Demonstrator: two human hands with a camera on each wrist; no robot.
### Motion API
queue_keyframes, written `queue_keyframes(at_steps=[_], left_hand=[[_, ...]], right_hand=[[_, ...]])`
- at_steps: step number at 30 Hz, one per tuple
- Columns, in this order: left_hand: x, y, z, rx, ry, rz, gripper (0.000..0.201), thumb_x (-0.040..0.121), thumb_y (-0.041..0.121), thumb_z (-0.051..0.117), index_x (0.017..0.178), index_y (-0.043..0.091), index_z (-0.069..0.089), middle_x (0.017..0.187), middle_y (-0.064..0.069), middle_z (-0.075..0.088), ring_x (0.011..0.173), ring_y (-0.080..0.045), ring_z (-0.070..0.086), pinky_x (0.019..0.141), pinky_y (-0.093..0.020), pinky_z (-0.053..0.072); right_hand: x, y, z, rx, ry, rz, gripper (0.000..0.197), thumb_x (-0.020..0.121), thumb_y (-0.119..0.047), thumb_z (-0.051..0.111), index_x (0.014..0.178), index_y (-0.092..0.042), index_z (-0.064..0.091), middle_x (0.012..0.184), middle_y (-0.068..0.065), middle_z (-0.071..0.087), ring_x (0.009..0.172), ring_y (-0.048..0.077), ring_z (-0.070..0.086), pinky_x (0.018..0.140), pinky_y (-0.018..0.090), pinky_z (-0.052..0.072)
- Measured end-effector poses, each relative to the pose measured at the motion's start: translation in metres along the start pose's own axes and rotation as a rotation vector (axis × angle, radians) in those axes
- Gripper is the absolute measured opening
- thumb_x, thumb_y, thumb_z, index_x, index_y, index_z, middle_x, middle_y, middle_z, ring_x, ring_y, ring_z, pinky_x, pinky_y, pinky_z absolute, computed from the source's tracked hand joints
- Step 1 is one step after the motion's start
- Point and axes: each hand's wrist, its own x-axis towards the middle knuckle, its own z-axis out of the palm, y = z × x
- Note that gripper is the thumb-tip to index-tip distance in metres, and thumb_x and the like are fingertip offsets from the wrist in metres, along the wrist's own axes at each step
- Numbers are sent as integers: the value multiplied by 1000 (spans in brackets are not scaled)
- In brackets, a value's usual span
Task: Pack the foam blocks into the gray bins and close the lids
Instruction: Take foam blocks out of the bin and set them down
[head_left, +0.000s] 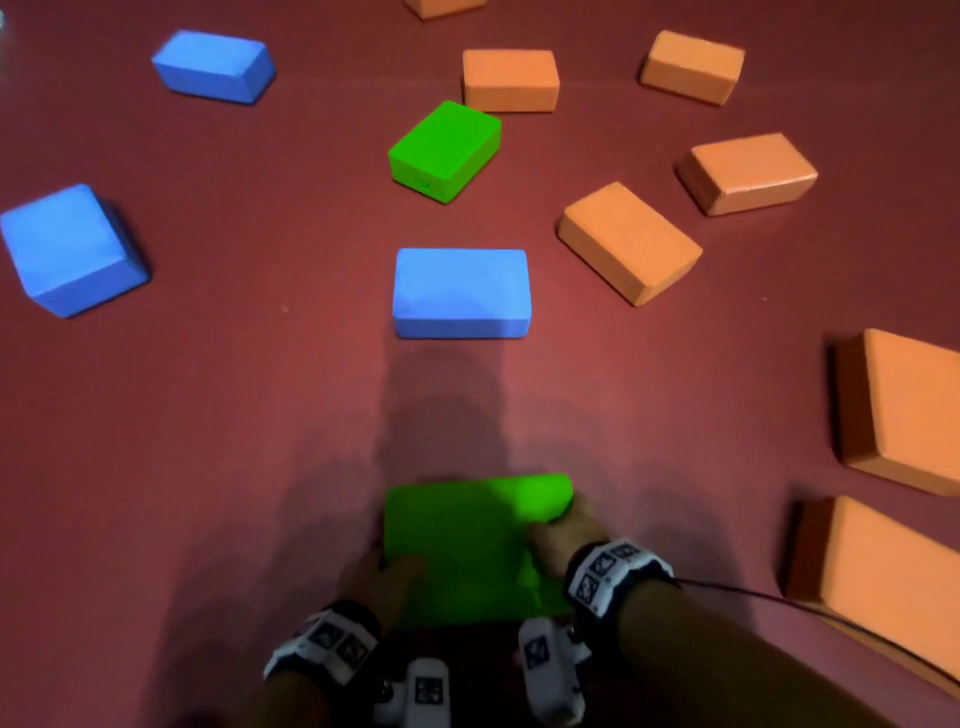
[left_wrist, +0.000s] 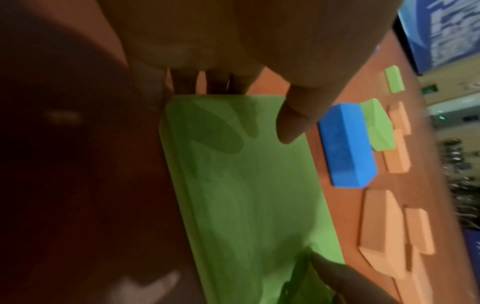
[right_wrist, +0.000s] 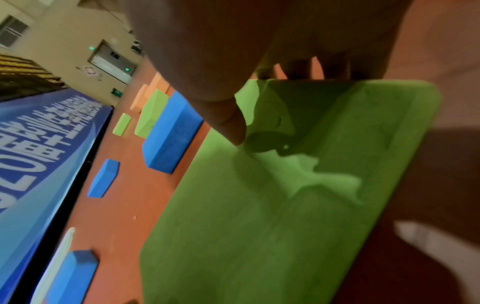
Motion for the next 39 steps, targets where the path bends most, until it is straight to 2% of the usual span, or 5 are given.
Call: queue_keyframes(at_steps=[7,14,23,35,39], left_hand=[[-3,95,83,-62,-121,252,61,41,50,68,94,21,64,98,-11,72,92,-30,68,87,-53,54],[-100,140,251,-18,-502,397,70,72,20,71,135,33,43,115,3,65,103,-21,62,82,-34,48],[-114,93,410,370,-724,346,106,47,57,70,144,31,35,128,6,62,114,-15,60,105,-38,43],[-57,123,301,78,-165,326,81,41,72,73,93,10,65,92,-3,69,95,-22,64,82,-31,49],[-63,121,224,-60,-41,314,23,82,24,76,65,16,64,57,13,66,82,-18,62,86,-27,40]], right_hand=[[37,9,-116,169,209,82,58,81,-37,66,130,-17,42,115,8,58,106,33,60,89,37,49],[28,161,-245,343,505,436,75,92,-56,49,141,-2,39,141,24,47,128,40,47,106,41,34],[30,340,-322,498,550,698,84,91,-67,37,135,4,49,137,29,49,125,40,49,104,41,36],[65,239,-257,414,181,287,75,64,-75,68,105,-13,60,108,12,67,99,30,64,89,37,48],[67,186,-202,468,-13,111,37,79,-55,69,90,-19,67,96,2,72,78,12,66,75,20,51]])
